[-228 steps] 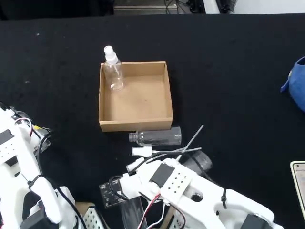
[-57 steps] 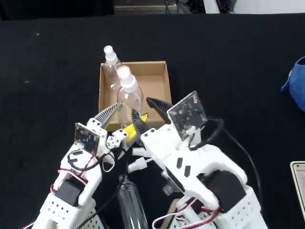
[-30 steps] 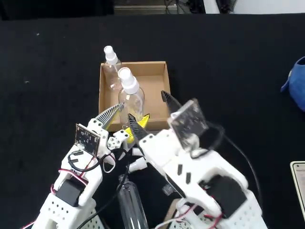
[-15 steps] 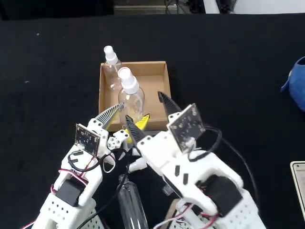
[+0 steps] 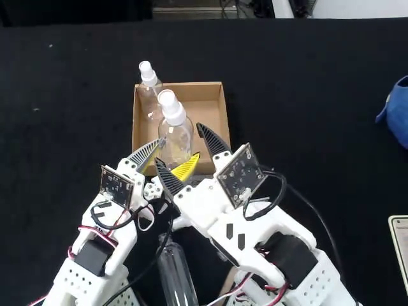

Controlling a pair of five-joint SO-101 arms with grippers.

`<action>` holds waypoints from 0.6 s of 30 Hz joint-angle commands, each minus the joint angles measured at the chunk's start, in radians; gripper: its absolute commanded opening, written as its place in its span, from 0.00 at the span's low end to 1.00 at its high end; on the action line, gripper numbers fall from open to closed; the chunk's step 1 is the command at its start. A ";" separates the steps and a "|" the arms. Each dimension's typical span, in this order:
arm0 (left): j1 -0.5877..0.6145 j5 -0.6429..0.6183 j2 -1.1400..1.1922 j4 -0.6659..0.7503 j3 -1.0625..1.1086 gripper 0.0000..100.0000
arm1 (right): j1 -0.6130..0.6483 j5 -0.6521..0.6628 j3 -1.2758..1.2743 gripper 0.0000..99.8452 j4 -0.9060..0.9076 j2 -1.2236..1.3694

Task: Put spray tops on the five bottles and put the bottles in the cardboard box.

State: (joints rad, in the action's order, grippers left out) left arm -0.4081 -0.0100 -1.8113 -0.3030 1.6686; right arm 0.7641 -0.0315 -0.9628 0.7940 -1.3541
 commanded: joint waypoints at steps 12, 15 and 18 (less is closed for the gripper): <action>-0.007 0.011 -0.012 0.023 0.015 0.03 | -0.014 0.008 0.209 0.32 0.114 0.142; -0.002 0.011 -0.012 0.023 0.015 0.03 | -0.015 0.008 0.213 0.32 0.121 0.131; 0.002 0.012 -0.012 0.018 0.015 0.03 | -0.044 0.008 0.259 0.32 0.163 0.105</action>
State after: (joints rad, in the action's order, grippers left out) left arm -0.4081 -0.0084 -1.8113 -0.3030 1.6701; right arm 0.7610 -0.0299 -0.8002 0.9244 -1.2313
